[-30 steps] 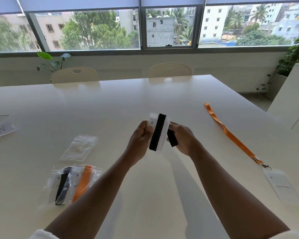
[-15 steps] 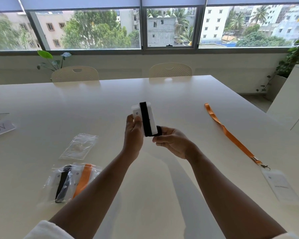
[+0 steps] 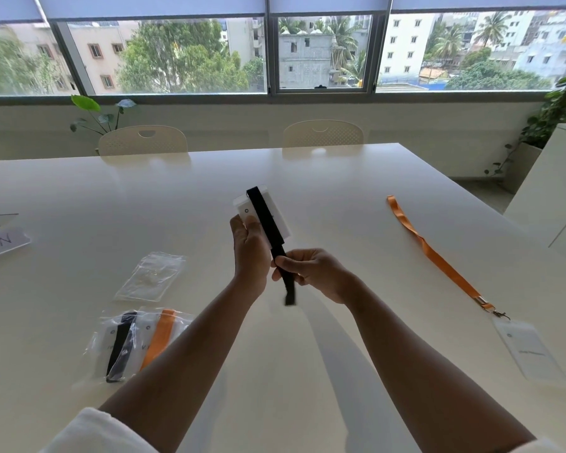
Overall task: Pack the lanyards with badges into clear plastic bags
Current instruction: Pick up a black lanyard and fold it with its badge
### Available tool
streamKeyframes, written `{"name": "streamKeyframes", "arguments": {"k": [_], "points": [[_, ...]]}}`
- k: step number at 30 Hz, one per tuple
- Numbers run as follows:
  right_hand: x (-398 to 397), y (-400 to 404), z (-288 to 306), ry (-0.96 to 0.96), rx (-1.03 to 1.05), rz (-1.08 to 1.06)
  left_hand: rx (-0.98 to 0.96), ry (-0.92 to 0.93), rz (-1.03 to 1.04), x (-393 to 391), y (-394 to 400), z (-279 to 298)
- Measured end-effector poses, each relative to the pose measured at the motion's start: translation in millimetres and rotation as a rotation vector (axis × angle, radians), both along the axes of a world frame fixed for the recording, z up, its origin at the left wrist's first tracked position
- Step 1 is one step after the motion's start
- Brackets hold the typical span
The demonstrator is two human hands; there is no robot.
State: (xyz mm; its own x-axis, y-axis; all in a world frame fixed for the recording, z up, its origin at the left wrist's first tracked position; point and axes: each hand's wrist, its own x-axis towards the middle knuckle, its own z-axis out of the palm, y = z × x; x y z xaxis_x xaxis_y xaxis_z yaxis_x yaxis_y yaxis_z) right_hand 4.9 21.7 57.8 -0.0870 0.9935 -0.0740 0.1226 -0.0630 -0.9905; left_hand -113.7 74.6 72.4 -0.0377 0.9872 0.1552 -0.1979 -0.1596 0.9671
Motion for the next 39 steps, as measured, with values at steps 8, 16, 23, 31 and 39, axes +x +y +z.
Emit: {"name": "streamKeyframes", "arguments": {"k": [8, 16, 23, 31, 39], "points": [[5.2, -4.0, 6.0, 0.114, 0.014, 0.069, 0.115, 0.233, 0.043, -5.1, 1.5, -4.9], [14.8, -1.0, 19.4, 0.291, 0.000, -0.062, 0.198, 0.480, 0.030, -9.4, -7.1, -25.1], [11.1, 1.4, 12.7, 0.165, -0.082, -0.414, 0.187, 0.561, -0.098, 2.0, -18.7, -37.7], [24.0, -8.6, -7.0, 0.109, -0.075, -0.474, 0.060, 0.556, -0.244, 13.0, -27.7, -46.3], [49.0, -34.4, -27.5, 0.118, -0.039, -0.564, 0.032, 0.598, -0.353, 32.9, -32.5, -67.3]]}}
